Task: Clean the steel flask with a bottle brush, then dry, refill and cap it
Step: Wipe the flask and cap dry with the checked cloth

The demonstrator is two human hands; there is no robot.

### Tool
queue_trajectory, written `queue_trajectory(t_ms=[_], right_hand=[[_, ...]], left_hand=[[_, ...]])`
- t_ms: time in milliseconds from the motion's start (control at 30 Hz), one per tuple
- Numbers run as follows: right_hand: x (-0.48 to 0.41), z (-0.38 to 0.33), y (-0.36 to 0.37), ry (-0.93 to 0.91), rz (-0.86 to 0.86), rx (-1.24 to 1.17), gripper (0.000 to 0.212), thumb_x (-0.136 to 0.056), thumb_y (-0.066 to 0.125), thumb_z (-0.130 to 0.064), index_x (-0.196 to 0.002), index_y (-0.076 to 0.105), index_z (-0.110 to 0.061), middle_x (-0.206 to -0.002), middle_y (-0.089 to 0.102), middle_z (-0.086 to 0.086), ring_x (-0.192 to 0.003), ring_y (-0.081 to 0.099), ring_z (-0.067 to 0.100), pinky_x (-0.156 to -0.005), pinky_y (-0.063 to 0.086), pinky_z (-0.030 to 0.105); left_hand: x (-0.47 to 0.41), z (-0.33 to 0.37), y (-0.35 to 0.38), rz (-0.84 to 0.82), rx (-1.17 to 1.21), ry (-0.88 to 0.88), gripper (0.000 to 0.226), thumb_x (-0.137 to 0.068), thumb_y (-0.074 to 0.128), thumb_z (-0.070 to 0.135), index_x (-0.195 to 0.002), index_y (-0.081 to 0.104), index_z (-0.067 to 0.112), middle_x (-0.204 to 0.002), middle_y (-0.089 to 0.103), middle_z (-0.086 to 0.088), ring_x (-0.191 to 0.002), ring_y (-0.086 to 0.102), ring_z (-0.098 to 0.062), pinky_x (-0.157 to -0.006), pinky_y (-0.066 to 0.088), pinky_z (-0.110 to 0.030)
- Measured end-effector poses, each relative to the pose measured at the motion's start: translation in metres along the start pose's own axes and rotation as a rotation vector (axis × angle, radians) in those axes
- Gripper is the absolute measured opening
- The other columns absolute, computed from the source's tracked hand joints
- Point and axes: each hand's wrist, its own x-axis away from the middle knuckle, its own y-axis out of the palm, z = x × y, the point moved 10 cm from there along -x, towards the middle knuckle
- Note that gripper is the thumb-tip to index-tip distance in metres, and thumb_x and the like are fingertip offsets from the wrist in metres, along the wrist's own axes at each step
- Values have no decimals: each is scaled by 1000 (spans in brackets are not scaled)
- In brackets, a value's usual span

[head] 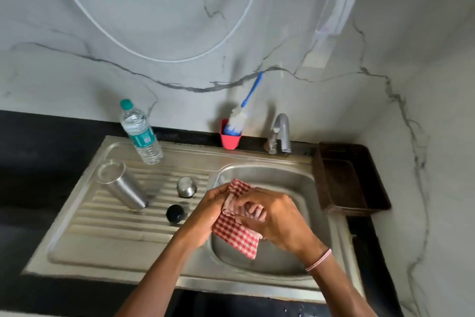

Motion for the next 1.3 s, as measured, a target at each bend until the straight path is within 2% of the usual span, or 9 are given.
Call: queue_trajectory(t_ms=[133,233,300,400,567,833,933,1067,1300], right_hand=[[-16,3,-2,81,89,-55,53,-74,84,-52,-121,63,-39,-116,61,-25,-100,63,0,-77,58,31],[-25,7,34,179,-86,117,104,-62,76,-74,-150,32,-40,-145,42,-19,-130,47,7,-99,52,35],[-28,8,65,239,-194,118,116,-65,71,-76,-158,15,-37,-152,41,-12,-133,47,12,-104,48,37],[-35,17,85,330,-163,-97,88,-84,70,-57,-157,27,-34,-132,64,-7,-108,65,10,-86,51,16],[-24,44,110,634,-94,-652,31,-92,65,-44,-115,69,-23,-96,78,-11,-87,73,2,-80,57,24],[8,72,155,964,14,-1000,25,-92,71,-32,-114,68,-19,-105,78,3,-100,73,26,-88,56,45],[18,83,154,1036,141,-1165,30,-89,75,-20,-116,67,-8,-104,76,19,-97,73,39,-87,56,63],[28,96,148,1062,239,-1247,21,-88,73,-15,-106,69,-6,-85,75,13,-76,74,28,-82,58,55],[44,113,148,1128,302,-1350,43,-85,72,-14,-126,64,-3,-118,70,26,-112,66,45,-95,49,69]], left_hand=[[4,-1,-36,119,-34,1,23,-93,64,42,-93,83,28,-100,80,-10,-88,73,-22,-84,52,-36],[3,2,-53,202,-188,32,24,-102,61,40,-94,79,26,-92,81,0,-88,77,-20,-90,56,-40],[0,9,-62,256,-323,70,24,-102,62,39,-94,76,22,-85,80,3,-81,76,-11,-84,59,-32],[-2,16,-76,298,-560,110,21,-97,68,40,-85,73,23,-74,73,9,-66,68,2,-59,44,-9],[-12,-7,-111,291,-584,-25,23,-89,74,50,-94,77,27,-90,79,7,-84,75,-13,-81,58,-32],[-30,-38,-154,439,-353,-79,15,-97,66,36,-96,76,26,-91,80,4,-87,76,-23,-87,61,-50],[-38,-29,-178,490,-586,0,13,-95,69,33,-104,72,24,-103,79,4,-91,75,-19,-88,61,-44],[-58,-23,-201,534,-962,18,37,-90,77,28,-124,64,21,-120,70,-1,-111,67,-22,-93,55,-43],[-93,-41,-219,528,-1081,-71,57,-83,83,37,-131,55,23,-130,57,-8,-122,58,-30,-95,50,-43]])
